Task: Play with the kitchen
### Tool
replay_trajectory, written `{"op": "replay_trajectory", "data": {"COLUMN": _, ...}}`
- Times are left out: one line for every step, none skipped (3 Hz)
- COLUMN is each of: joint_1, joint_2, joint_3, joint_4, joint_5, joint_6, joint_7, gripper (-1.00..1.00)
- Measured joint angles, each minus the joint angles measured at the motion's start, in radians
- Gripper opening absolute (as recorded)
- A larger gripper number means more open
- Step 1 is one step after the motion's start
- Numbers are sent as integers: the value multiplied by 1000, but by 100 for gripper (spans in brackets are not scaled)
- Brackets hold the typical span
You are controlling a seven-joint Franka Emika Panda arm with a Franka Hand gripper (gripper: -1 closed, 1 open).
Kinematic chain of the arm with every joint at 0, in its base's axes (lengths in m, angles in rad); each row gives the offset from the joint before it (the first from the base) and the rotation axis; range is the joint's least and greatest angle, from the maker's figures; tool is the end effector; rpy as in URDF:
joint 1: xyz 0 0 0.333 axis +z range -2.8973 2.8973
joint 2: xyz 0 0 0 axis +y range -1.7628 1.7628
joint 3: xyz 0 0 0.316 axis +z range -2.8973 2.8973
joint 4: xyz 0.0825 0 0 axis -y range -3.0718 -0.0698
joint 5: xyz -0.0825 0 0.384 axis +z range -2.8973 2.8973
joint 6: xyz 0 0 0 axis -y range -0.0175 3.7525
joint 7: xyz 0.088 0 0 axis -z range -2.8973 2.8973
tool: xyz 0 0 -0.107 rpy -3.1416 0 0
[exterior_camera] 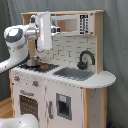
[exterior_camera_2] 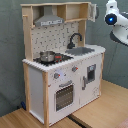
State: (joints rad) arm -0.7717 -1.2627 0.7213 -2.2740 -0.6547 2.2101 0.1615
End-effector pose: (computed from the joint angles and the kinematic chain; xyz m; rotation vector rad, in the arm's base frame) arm 0.2970 0.1635 0.7209 1.5485 -0.0775 0.8052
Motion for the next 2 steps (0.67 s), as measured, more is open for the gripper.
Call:
{"op": "replay_trajectory", "data": {"joint_1": -60, "joint_2": 41, "joint_3": 30, "joint_4": 41, "joint_5": 0, "joint_6": 67, "joint_7": -4, "gripper": -100}}
{"op": "replay_trajectory", "data": {"joint_1": -109, "joint_2": 81, "joint_3": 85, "joint_4": 97, "joint_5": 0, "joint_6": 106, "joint_7": -4, "gripper": -100}}
